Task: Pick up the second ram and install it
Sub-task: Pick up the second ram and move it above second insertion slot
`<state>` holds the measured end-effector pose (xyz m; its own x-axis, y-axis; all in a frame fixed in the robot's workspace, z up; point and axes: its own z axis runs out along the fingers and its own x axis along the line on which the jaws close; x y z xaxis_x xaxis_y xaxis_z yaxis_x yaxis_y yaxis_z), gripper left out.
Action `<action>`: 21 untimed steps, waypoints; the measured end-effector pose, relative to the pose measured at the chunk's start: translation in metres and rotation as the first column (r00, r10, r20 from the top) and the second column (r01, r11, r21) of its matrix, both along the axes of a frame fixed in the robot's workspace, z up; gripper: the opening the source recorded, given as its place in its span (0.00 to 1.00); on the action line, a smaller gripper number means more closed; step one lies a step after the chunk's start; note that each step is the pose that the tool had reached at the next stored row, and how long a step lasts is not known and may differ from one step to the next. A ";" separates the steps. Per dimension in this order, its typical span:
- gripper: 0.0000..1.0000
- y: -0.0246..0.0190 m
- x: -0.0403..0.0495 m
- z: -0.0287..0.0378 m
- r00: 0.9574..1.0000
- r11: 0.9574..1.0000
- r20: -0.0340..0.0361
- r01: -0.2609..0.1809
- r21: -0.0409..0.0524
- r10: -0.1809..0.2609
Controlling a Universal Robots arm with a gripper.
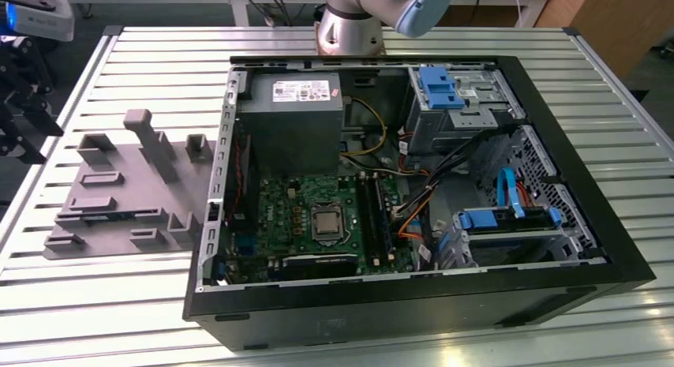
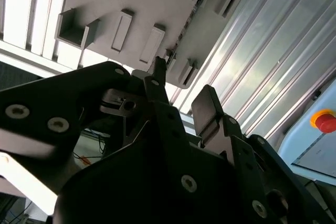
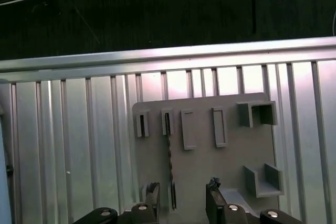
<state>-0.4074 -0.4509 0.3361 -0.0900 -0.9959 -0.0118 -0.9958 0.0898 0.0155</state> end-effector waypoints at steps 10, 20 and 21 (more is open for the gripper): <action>0.47 -0.0001 -0.0090 -0.0168 1.000 1.000 0.001 -0.007 -0.001 0.007; 0.47 -0.0008 -0.0099 -0.0350 0.998 0.998 0.001 -0.071 0.000 0.071; 0.47 -0.0007 -0.0100 -0.0368 0.997 0.997 0.001 -0.075 0.000 0.075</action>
